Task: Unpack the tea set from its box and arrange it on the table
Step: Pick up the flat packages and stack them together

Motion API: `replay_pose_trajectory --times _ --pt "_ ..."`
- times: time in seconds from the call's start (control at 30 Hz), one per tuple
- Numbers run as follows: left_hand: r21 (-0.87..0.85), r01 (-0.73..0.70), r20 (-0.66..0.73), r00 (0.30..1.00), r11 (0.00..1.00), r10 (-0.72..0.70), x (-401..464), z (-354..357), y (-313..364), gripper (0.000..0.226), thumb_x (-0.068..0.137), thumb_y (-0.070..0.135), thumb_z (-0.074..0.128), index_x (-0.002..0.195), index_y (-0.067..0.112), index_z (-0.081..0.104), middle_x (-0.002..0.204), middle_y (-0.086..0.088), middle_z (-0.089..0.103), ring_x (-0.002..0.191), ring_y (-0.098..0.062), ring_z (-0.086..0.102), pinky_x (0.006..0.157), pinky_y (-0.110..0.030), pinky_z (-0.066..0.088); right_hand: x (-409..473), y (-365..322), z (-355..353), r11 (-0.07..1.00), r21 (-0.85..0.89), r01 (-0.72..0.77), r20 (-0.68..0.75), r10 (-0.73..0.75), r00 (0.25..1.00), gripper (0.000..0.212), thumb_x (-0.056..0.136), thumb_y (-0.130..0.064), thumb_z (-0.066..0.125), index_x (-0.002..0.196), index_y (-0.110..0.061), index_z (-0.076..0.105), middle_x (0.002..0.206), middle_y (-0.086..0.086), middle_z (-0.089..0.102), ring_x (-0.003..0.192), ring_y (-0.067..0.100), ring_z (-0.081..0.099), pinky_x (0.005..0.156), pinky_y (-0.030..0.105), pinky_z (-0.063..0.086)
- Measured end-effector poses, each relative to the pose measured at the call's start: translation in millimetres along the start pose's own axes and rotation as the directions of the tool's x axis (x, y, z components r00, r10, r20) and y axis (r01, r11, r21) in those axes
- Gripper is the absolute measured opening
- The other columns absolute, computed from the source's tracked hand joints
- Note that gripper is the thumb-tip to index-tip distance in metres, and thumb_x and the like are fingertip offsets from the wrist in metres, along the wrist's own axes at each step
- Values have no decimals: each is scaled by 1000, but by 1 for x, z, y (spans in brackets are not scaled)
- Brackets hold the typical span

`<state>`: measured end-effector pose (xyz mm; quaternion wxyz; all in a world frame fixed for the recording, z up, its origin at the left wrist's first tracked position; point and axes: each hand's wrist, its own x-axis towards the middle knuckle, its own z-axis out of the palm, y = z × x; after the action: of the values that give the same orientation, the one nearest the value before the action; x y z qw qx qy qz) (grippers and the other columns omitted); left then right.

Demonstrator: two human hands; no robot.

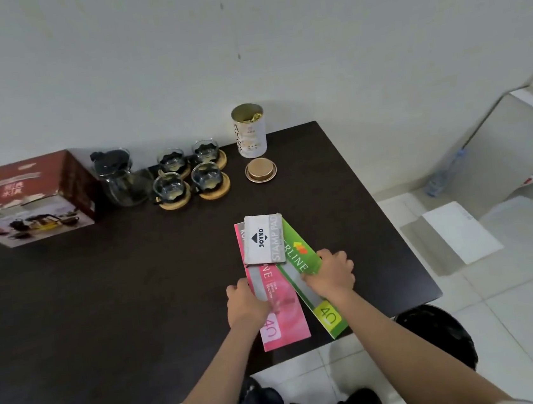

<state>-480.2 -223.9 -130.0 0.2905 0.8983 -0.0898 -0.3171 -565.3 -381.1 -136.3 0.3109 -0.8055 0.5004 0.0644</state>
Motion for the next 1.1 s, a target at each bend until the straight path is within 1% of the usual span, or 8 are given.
replay_pose_trajectory --times 0.13,0.23,0.3,0.4,0.53,0.7,0.87,1.1 --pt "-53 -35 12 999 998 35 2 0 -5 71 66 27 84 124 16 46 113 -3 39 99 -22 57 81 -36 51 3 -7 8 998 57 20 50 -23 998 57 74 -46 76 121 -26 52 120 7 45 116 28 46 90 41 47" --pt "-118 -85 32 995 989 89 6 -2 -13 65 73 19 79 128 13 45 116 -4 39 96 -19 58 84 -35 52 3 -13 19 993 113 40 72 -48 996 53 72 -44 79 115 -25 54 113 3 49 102 24 57 82 40 53" --pt "-146 -113 33 992 983 119 7 -4 -17 59 80 14 73 131 11 44 121 -8 40 87 -13 57 83 -28 50 2 -18 24 989 136 61 71 -71 995 50 70 -44 82 108 -25 55 107 1 56 91 20 62 74 37 54" --pt "-170 -135 28 990 976 141 6 -6 -19 60 82 15 72 134 13 43 116 -4 41 79 -6 53 78 -21 46 -2 -25 33 988 137 74 59 -83 995 49 67 -46 83 102 -27 55 99 -1 63 81 17 65 66 35 55" --pt "-155 -161 15 986 975 165 5 -5 -23 67 80 10 73 138 15 41 113 -2 42 83 -7 52 76 -18 44 -7 -31 42 990 118 77 45 -83 996 50 67 -48 82 103 -26 56 98 -1 64 82 18 65 63 31 51" --pt "-152 -191 29 980 970 198 9 -7 -26 61 82 7 70 136 15 44 110 -2 43 79 -4 50 59 -9 41 -8 -34 46 990 122 70 39 -75 996 50 66 -48 83 103 -26 58 96 0 64 81 19 65 56 28 43" --pt "-163 -190 43 979 968 199 15 -8 -30 58 79 8 72 131 14 47 109 -3 46 78 -5 51 61 -11 41 -6 -33 48 985 166 51 40 -59 997 49 64 -46 85 100 -29 56 94 4 65 82 22 65 60 30 48" --pt "-158 -235 34 969 959 243 22 -6 -35 54 80 9 71 129 16 49 105 -3 48 73 -5 53 52 -8 43 -4 -35 46 982 186 38 55 -49 997 50 63 -45 86 97 -33 50 93 3 65 83 22 64 61 30 47"
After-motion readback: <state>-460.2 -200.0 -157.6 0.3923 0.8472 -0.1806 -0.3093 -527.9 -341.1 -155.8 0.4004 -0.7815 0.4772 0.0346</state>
